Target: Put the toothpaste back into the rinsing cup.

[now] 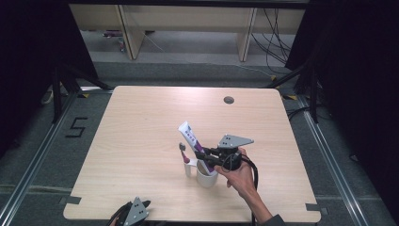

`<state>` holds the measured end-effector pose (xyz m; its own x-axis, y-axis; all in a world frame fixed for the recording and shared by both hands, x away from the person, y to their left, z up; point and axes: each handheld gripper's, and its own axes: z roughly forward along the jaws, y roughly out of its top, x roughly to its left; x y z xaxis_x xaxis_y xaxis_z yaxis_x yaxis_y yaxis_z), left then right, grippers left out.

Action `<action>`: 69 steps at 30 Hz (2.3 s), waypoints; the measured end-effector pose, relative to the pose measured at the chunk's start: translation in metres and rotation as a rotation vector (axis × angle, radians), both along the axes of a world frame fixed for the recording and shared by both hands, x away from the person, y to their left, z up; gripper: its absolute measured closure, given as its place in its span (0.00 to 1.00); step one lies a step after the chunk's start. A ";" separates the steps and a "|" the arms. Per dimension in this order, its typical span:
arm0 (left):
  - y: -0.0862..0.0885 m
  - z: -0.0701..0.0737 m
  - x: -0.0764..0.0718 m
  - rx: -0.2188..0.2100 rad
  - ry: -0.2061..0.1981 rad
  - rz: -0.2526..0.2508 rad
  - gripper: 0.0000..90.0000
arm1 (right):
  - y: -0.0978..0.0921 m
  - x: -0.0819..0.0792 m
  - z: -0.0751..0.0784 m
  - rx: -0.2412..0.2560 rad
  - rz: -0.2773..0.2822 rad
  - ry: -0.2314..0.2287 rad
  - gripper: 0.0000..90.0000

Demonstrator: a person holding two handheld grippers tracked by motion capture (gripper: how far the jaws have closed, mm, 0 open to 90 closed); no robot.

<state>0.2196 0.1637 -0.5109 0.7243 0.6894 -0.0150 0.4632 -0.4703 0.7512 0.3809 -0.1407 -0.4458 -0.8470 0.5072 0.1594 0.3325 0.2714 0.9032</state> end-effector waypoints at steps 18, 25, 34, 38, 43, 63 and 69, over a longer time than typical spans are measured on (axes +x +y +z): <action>0.000 0.000 0.000 0.001 -0.002 0.000 0.20 | 0.001 -0.011 0.006 -0.068 0.016 0.013 0.83; 0.000 0.000 0.000 0.003 -0.003 -0.005 0.20 | -0.002 -0.011 0.000 -0.078 0.004 0.005 0.81; 0.000 0.000 0.000 0.003 -0.004 -0.007 0.20 | 0.000 -0.017 0.004 -0.128 0.015 -0.034 0.83; 0.000 0.000 0.000 0.003 -0.004 -0.007 0.20 | 0.000 -0.018 0.003 -0.133 0.021 -0.027 0.83; -0.001 0.000 -0.001 -0.004 -0.005 -0.001 0.20 | 0.000 -0.021 0.004 -0.149 0.014 -0.039 0.82; -0.002 -0.001 -0.001 -0.016 -0.001 0.003 0.20 | -0.006 -0.023 -0.002 -0.214 0.029 0.011 0.83; -0.002 -0.001 -0.001 -0.016 0.000 0.004 0.20 | -0.006 -0.023 -0.003 -0.213 0.019 -0.010 0.83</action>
<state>0.2188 0.1622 -0.5115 0.7216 0.6918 -0.0260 0.4651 -0.4566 0.7584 0.3582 -0.1471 -0.4491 -0.8575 0.5128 0.0416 0.3169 0.4627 0.8280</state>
